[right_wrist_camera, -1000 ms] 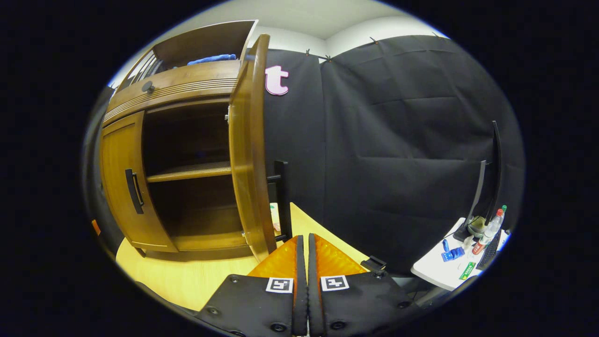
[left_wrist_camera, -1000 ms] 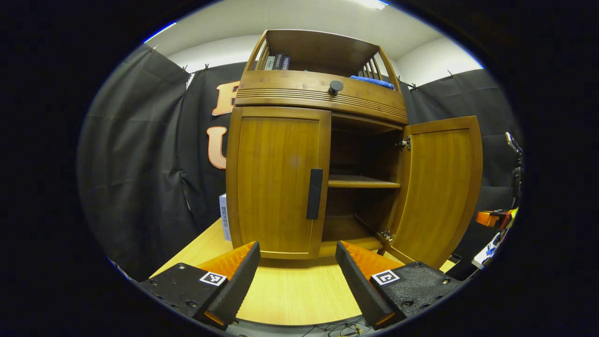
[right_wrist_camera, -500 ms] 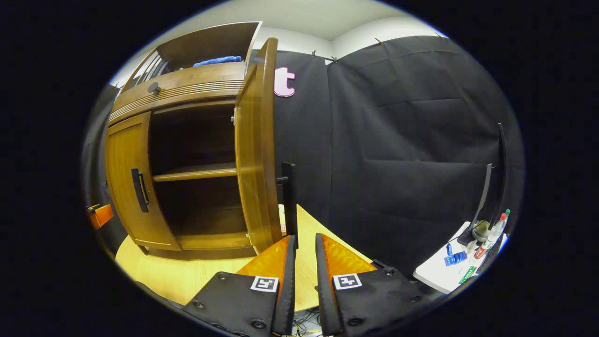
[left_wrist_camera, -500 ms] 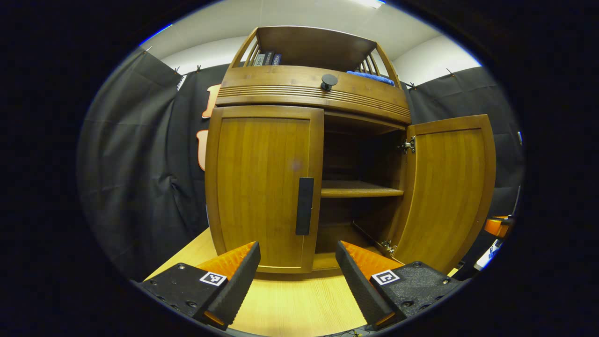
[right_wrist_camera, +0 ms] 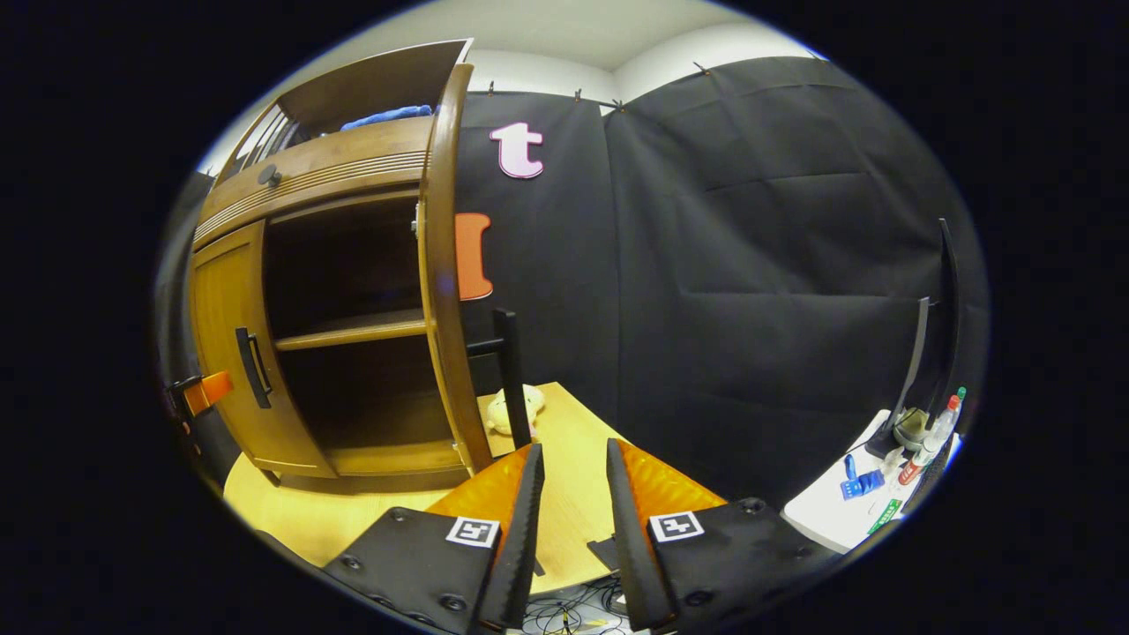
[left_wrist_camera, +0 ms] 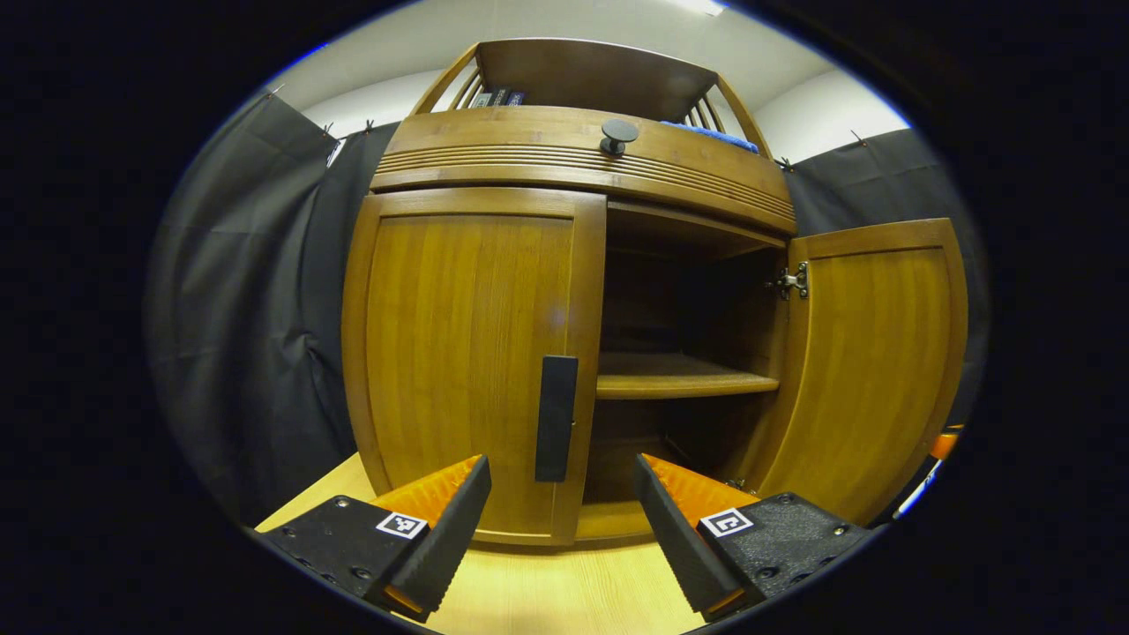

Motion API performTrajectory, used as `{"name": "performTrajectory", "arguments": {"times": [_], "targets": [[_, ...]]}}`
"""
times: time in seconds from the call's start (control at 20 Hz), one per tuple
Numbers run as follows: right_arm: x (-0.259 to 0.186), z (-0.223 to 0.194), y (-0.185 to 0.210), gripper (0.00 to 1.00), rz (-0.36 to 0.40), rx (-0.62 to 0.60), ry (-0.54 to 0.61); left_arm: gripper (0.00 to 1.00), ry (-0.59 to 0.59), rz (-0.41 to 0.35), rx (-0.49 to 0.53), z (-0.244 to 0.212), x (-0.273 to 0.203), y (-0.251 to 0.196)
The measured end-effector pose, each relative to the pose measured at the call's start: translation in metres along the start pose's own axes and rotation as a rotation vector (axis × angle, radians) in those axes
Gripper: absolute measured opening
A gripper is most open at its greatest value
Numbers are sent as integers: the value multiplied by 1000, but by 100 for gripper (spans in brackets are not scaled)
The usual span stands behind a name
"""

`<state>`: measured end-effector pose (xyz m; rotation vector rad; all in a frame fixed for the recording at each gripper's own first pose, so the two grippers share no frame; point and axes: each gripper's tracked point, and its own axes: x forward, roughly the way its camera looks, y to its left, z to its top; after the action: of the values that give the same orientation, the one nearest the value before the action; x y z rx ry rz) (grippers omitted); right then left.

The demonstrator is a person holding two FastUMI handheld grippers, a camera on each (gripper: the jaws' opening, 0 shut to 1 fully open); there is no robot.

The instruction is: Open the right door of the double-door shoe cabinet with the right hand, and open the left door with the left hand.

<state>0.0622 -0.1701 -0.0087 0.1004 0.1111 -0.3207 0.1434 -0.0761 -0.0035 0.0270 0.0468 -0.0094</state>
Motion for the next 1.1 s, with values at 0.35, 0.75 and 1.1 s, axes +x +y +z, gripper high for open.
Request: {"name": "performTrajectory", "arguments": {"times": [0.35,0.75,1.1], "targets": [[9,5,-16,86,-39,4,-9,98,1,31,-12,1,52,6],[16,6,-18,90,-59,-4,-13,94,32,16,-42,-12,96,6],[15,6,-21,89,-81,5,-9,57,38,5,-7,-17,102,5]]}}
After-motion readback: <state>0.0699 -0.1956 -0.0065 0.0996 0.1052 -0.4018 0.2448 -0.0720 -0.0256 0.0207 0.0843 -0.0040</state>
